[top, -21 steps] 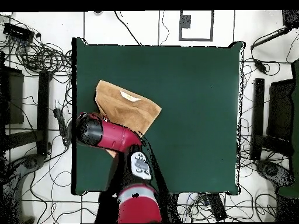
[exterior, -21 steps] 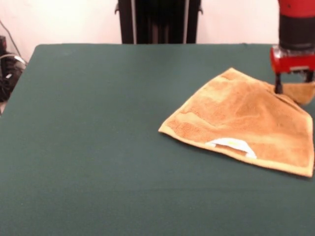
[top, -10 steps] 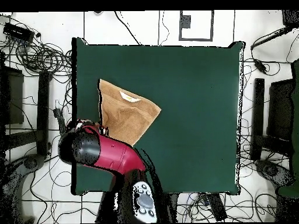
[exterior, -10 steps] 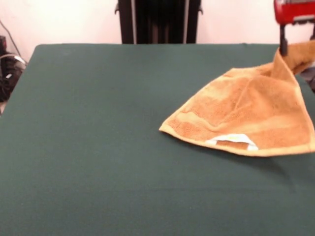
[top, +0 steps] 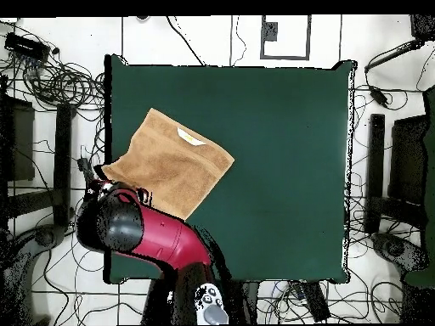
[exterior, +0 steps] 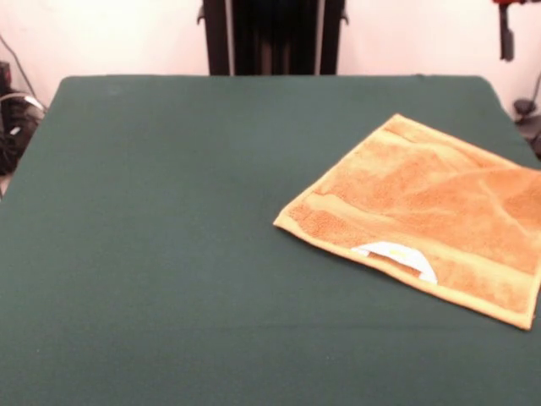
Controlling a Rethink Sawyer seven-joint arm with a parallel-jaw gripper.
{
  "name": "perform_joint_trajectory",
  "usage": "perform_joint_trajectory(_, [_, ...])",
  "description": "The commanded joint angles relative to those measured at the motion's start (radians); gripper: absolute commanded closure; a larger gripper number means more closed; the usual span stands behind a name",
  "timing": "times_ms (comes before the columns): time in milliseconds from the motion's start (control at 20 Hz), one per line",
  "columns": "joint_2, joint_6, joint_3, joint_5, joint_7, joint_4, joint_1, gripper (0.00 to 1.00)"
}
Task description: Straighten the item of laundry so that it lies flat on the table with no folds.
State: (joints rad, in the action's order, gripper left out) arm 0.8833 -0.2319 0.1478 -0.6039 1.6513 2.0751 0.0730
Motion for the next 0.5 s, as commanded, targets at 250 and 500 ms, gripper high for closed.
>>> perform_joint_trajectory(250, [-0.172,-0.116,-0.145,0.059,0.255,-0.216,0.268,0.0])
perform_joint_trajectory(500, [-0.074,-0.164,-0.253,0.1,0.241,-0.073,0.231,0.0])
